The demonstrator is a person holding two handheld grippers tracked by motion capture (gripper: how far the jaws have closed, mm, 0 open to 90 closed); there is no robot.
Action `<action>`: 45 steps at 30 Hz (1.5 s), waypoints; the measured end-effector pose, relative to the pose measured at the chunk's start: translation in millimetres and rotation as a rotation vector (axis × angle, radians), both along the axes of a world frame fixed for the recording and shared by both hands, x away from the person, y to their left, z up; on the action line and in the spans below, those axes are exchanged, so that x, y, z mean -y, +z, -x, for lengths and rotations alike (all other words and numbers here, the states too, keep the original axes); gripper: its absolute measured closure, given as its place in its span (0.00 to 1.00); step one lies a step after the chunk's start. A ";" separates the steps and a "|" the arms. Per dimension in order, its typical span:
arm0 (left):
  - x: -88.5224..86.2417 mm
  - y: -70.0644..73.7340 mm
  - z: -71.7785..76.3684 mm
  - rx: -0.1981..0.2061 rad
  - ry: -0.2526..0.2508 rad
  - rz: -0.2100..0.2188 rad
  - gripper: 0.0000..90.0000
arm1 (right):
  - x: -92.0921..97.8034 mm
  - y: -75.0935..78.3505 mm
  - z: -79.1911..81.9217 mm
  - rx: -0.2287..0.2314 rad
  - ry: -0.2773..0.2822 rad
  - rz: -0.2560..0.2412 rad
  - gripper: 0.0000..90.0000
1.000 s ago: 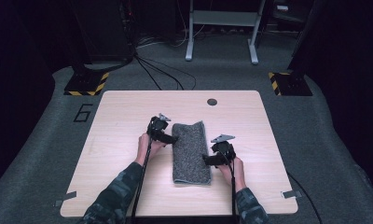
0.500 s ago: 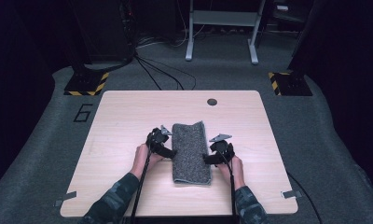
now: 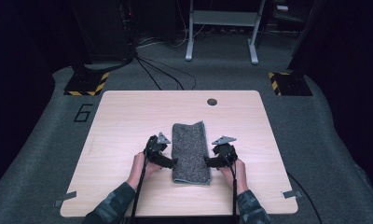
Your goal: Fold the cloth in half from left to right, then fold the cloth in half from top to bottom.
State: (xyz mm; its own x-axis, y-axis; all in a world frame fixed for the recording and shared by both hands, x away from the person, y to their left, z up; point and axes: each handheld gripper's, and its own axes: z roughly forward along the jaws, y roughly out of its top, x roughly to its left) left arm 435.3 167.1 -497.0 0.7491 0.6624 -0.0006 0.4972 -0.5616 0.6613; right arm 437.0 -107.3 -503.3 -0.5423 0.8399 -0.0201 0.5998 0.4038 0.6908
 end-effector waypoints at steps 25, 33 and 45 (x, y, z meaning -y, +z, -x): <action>-23.5 10.9 -43.5 -0.012 0.066 0.069 0.08 | -2.5 21.6 -83.3 -0.055 0.002 -0.096 0.23; -25.0 6.6 -99.6 -0.051 0.150 0.126 0.10 | -11.0 23.6 -112.9 -0.088 -0.002 -0.080 0.20; -14.7 0.1 -145.1 -0.077 0.216 0.119 0.25 | -25.1 15.5 -143.9 -0.131 -0.024 -0.091 0.43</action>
State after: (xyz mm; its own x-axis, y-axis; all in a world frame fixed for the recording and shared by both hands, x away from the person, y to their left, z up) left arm 580.4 181.7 -496.9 0.5854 0.7986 -0.1399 0.6482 -0.3574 0.6723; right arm 580.9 -82.2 -487.8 -0.5153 0.8477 0.1259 0.6955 0.3278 0.6394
